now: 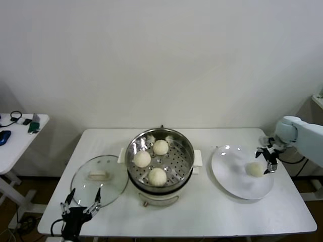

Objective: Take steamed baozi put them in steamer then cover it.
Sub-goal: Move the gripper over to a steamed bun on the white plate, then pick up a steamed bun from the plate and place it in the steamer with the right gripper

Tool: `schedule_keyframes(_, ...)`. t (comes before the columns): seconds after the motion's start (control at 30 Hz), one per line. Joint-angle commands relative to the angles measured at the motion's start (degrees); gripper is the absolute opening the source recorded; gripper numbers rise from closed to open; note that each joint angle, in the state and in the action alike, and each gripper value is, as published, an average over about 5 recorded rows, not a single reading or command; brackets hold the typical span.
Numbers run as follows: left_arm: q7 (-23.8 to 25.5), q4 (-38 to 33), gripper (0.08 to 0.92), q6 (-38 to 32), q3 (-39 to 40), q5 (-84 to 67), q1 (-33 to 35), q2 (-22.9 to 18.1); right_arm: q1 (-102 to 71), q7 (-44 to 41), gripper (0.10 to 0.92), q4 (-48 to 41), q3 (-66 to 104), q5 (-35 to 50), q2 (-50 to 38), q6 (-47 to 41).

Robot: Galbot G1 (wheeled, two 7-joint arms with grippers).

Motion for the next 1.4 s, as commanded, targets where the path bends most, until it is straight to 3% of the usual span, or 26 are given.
schedule_keyframes(0.03, -0.02, -0.03, 0.823, 0.02, 0.05, 0.12, 0.03, -0.05, -7.26, 1.29, 0.823, -5.20, 7.46, -1.88, 1.90, 0.36)
schedule_keyframes(0.23, -0.06, -0.09, 0.823, -0.04, 0.11, 0.11, 0.23, -0.05, -7.08, 1.21, 0.805, -5.34, 7.36, -2.18, 2.65, 0.33)
schedule_keyframes(0.47, -0.08, -0.37, 0.823, 0.04, 0.30, 0.15, 0.26, -0.03, -6.44, 0.74, 0.674, -5.05, 6.90, -2.57, 2.91, 0.01)
schedule_keyframes(0.67, -0.13, -0.49, 0.823, 0.02, 0.37, 0.12, 0.28, -0.02, -1.97, 0.62, 0.612, -2.30, 2.89, 0.03, 2.10, -1.36)
schedule_keyframes(0.87, -0.19, -0.49, 0.823, 0.23, 0.37, 0.08, -0.07, 0.05, 18.74, -0.38, 0.595, 9.78, -14.13, 11.78, -0.04, -5.20)
schedule_keyframes(1.07, -0.17, -0.89, 0.823, 0.53, 0.45, -0.13, -0.27, 0.29, 46.89, -0.99, 0.594, 25.48, -32.29, 26.05, 3.67, -10.28)
schedule_keyframes(1.23, -0.09, -1.29, 0.823, 0.73, 0.58, -0.38, -0.50, 0.42, 57.37, -0.10, 0.594, 36.61, -33.01, 34.83, 8.08, -14.50)
schedule_keyframes(1.4, -0.11, -1.30, 0.823, 0.60, 0.40, -0.72, -0.50, 0.61, 57.12, 2.86, 0.594, 43.69, -25.86, 41.70, 11.02, -19.38)
